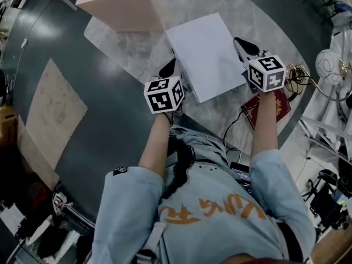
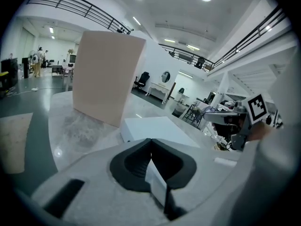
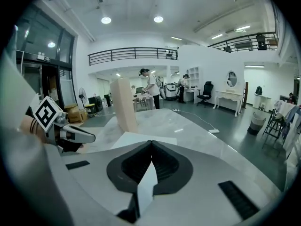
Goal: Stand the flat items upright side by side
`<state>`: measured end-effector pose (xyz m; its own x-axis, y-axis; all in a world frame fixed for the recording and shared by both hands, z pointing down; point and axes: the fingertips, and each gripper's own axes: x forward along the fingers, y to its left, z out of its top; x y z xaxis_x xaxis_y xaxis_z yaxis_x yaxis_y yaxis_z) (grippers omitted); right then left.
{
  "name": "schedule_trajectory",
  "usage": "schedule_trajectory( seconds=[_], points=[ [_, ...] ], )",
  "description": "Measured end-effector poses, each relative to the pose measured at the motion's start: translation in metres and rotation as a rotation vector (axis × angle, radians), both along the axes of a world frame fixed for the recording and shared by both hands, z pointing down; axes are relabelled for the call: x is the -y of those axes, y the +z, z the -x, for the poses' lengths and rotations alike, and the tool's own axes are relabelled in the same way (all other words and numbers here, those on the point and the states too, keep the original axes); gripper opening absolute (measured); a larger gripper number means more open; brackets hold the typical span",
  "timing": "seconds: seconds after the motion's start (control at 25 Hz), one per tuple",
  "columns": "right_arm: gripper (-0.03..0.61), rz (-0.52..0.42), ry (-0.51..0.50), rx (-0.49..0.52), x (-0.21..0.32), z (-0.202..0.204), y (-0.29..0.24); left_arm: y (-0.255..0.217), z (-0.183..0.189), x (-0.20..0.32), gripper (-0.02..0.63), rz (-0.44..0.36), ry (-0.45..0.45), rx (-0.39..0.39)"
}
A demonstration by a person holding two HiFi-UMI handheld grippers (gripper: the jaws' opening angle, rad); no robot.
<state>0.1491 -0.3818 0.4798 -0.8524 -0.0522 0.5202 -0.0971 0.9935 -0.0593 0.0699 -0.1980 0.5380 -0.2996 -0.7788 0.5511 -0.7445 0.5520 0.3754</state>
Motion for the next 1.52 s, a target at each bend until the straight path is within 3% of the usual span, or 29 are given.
schedule_trajectory(
  seconds=[0.44,0.68,0.96,1.12,1.36,1.52],
  points=[
    [0.005,0.039,-0.066,-0.095,0.026,0.018,0.042,0.025,0.009,0.005,0.089,0.048,-0.048,-0.071],
    [0.086,0.083,-0.128,-0.162,0.039,0.025,0.069,0.035,0.009,0.017,0.159,0.073,-0.008,-0.072],
    [0.262,0.174,-0.203,-0.225,0.039,0.028,0.092,0.051,0.006,0.028,0.290,0.086,0.016,-0.146],
    [0.385,0.240,-0.249,-0.254,0.033,0.035,0.103,0.061,0.007,0.031,0.326,0.110,0.022,-0.197],
    [0.426,0.319,-0.295,-0.332,0.023,0.033,0.127,0.072,0.005,0.034,0.368,0.108,-0.001,-0.273],
    [0.430,0.362,-0.305,-0.363,0.019,0.032,0.137,0.077,0.005,0.035,0.373,0.125,0.006,-0.283]
  ],
)
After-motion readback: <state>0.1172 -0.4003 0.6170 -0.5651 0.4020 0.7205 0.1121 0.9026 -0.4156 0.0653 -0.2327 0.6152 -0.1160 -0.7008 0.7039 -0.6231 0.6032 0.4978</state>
